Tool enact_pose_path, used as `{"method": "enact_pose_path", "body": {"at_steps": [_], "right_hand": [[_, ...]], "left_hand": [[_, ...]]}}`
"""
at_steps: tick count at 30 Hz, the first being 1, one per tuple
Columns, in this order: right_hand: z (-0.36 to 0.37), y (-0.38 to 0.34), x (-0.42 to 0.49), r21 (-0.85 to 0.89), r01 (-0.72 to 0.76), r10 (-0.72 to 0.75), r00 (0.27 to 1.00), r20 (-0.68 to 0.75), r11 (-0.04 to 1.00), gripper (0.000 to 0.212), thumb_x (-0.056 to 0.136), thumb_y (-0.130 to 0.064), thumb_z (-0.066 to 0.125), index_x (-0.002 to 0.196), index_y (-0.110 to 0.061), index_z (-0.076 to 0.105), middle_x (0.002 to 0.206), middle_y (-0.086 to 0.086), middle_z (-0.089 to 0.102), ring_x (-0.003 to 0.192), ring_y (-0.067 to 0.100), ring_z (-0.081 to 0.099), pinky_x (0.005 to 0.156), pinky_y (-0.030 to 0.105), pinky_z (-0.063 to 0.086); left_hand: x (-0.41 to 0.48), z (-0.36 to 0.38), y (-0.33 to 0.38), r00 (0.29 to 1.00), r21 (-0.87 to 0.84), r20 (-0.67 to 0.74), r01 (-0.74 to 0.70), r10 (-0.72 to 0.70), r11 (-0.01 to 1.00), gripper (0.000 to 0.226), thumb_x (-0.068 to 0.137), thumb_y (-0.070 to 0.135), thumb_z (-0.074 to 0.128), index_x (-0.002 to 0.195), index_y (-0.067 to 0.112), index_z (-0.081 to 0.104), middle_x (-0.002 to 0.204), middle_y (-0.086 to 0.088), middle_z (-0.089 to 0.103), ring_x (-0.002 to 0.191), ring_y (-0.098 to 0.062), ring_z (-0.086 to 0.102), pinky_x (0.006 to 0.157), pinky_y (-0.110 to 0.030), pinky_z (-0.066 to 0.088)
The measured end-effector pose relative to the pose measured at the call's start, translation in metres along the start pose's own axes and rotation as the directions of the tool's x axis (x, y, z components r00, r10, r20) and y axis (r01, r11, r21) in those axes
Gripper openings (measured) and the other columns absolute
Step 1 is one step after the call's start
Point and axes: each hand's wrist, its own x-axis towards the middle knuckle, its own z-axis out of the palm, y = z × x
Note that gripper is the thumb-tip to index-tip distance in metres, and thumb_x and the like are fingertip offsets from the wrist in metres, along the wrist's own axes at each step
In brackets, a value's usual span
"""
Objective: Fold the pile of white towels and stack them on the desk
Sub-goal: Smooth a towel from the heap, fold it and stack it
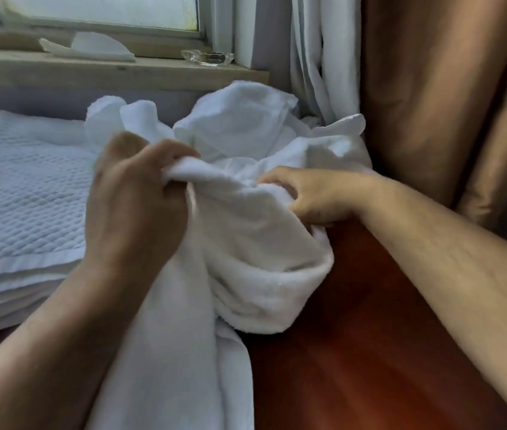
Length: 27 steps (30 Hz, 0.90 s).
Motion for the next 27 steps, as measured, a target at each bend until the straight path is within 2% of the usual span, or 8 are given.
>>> {"method": "enact_pose_path", "body": {"at_steps": [3,7,10,12,16,21,24,27], "right_hand": [[0.017,-0.011,0.023,-0.124,-0.02,0.004,0.992,-0.126,0.992,0.044,0.086,-0.039,0.071,0.117,-0.044,0.041,0.106,-0.005,0.064,0.091,0.013,0.061,0.07,0.029,0.047],[0.029,-0.009,0.058,0.064,0.035,-0.018,0.969,-0.248,0.997,0.021,0.094,-0.03,0.063,0.1,-0.035,0.043,0.096,-0.008,0.054,0.081,0.009,0.048,0.064,0.025,0.035],[0.029,-0.012,0.086,0.114,0.029,0.008,0.951,-0.31,0.993,0.018,0.094,-0.032,0.057,0.084,-0.029,0.042,0.089,-0.007,0.051,0.079,0.015,0.044,0.062,0.028,0.034],[0.027,-0.016,0.099,0.099,0.006,0.024,0.954,-0.298,0.995,0.016,0.092,-0.04,0.059,0.099,-0.029,0.049,0.094,-0.007,0.057,0.082,0.016,0.051,0.065,0.03,0.036],[0.021,-0.022,0.102,0.148,-0.04,0.08,0.958,-0.274,0.988,0.056,0.085,-0.049,0.069,0.134,-0.031,0.048,0.106,-0.01,0.061,0.091,0.013,0.058,0.066,0.026,0.039],[0.026,-0.027,0.074,0.26,-0.074,0.161,0.93,-0.33,0.963,0.072,0.08,-0.057,0.073,0.141,-0.032,0.045,0.124,-0.007,0.056,0.106,0.016,0.055,0.085,0.03,0.042],[0.031,-0.025,0.026,0.245,0.189,-0.023,0.832,-0.554,0.951,0.046,0.085,-0.067,0.056,0.12,-0.037,0.06,0.113,-0.006,0.063,0.101,0.011,0.055,0.094,0.031,0.045],[0.048,-0.031,-0.031,0.057,0.299,-0.252,0.88,-0.403,0.953,0.059,0.058,-0.086,0.068,0.107,-0.053,0.063,0.114,-0.004,0.047,0.112,0.014,0.037,0.103,0.019,0.031]], "left_hand": [[0.003,0.001,0.001,0.992,-0.137,0.037,0.124,-0.121,0.983,0.025,0.093,0.015,0.049,0.103,0.027,0.069,0.1,0.008,0.067,0.094,-0.012,0.058,0.072,-0.02,0.037],[0.007,-0.001,0.005,0.995,-0.185,0.048,0.095,-0.087,0.978,0.024,0.092,0.019,0.042,0.081,0.012,0.062,0.075,0.011,0.063,0.074,-0.005,0.054,0.065,-0.034,0.04],[0.008,-0.009,0.008,0.998,-0.355,0.02,0.062,-0.059,0.933,0.029,0.094,0.011,0.047,0.069,0.02,0.059,0.065,0.023,0.058,0.065,0.007,0.051,0.057,-0.019,0.039],[0.006,-0.019,0.006,0.998,-0.449,-0.011,0.045,-0.056,0.893,0.037,0.094,0.006,0.05,0.067,0.031,0.057,0.066,0.027,0.059,0.067,0.012,0.052,0.06,-0.011,0.039],[0.004,-0.045,-0.001,0.991,-0.535,-0.091,0.038,-0.102,0.844,0.034,0.093,0.007,0.05,0.08,0.036,0.064,0.078,0.023,0.066,0.079,0.006,0.06,0.068,-0.018,0.047],[0.011,-0.066,-0.01,0.981,-0.416,-0.005,0.173,-0.193,0.892,0.025,0.092,0.024,0.048,0.081,0.027,0.07,0.083,0.018,0.07,0.082,-0.004,0.066,0.073,-0.029,0.053],[0.01,-0.074,-0.01,0.965,-0.412,0.039,0.253,-0.26,0.876,0.028,0.088,0.033,0.045,0.084,0.027,0.072,0.086,0.014,0.073,0.084,-0.004,0.067,0.077,-0.031,0.054],[0.011,-0.081,0.004,0.872,-0.516,0.125,0.464,-0.473,0.72,0.031,0.088,0.045,0.049,0.074,0.036,0.076,0.075,0.017,0.073,0.079,0.002,0.069,0.073,-0.028,0.055]]}}
